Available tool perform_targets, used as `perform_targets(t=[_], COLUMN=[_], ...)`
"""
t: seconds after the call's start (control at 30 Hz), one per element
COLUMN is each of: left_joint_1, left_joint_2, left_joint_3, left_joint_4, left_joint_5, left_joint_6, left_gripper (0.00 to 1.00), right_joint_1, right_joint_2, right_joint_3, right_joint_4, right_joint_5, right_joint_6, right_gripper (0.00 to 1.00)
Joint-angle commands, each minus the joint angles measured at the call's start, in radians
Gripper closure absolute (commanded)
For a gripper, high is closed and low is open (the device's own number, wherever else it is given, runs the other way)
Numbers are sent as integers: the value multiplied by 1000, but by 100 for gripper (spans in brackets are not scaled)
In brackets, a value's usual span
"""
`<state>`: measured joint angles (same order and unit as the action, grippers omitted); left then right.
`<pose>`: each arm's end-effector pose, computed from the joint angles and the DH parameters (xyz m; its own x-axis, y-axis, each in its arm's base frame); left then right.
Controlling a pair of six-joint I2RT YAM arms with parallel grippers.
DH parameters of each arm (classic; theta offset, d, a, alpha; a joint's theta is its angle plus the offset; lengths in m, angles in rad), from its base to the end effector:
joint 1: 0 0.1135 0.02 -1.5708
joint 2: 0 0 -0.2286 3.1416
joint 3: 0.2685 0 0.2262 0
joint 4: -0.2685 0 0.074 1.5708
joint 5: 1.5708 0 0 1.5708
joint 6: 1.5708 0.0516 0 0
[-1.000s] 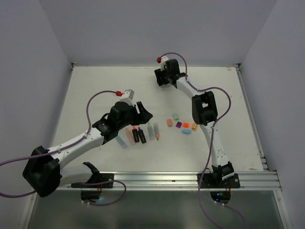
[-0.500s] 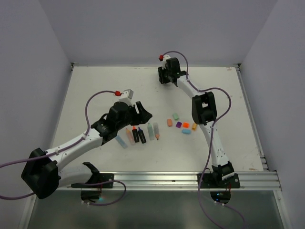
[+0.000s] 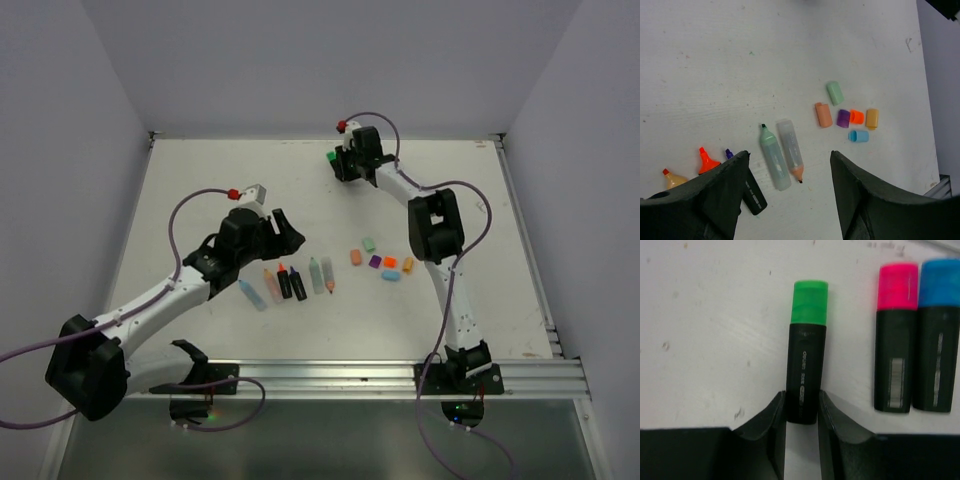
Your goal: Open the pen caps
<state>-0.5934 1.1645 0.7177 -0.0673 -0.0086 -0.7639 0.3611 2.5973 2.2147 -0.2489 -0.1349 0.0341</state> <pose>0.2172 -0.1459 0.2216 -0.6769 -0.3778 -0.6317 0.1173 0.7919 -0.5993 0.5039 0.1977 0.1322 -0.5674 -0.1782 -0.8040 -0.4325 0.8953 0.1069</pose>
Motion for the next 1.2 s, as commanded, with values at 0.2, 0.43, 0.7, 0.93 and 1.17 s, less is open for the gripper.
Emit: perform_targets(t=[0.2, 0.43, 0.7, 0.93, 1.17], left_joint_1=[70, 78, 86, 87, 86], left_joint_2=[-89, -60, -26, -48, -26], left_joint_3=[88, 72, 29, -14, -1], left_joint_4=[-46, 40, 159, 162, 182], left_joint_5=[105, 219, 288, 289, 298], left_joint_6=[14, -61, -132, -138, -156], left_gripper=[31, 31, 31, 32, 32], right_joint_1=[61, 203, 351, 357, 368], right_joint_2=[-541, -828, -1124, -1313, -1353], right_joint_3=[-658, -976, -1225, -1314, -1339], right_joint_4=[310, 356, 323, 289, 277], right_joint_5=[-100, -60, -3, -3, -42], right_joint_6=[214, 253, 244, 265, 279], right_gripper=[100, 100, 100, 100, 100])
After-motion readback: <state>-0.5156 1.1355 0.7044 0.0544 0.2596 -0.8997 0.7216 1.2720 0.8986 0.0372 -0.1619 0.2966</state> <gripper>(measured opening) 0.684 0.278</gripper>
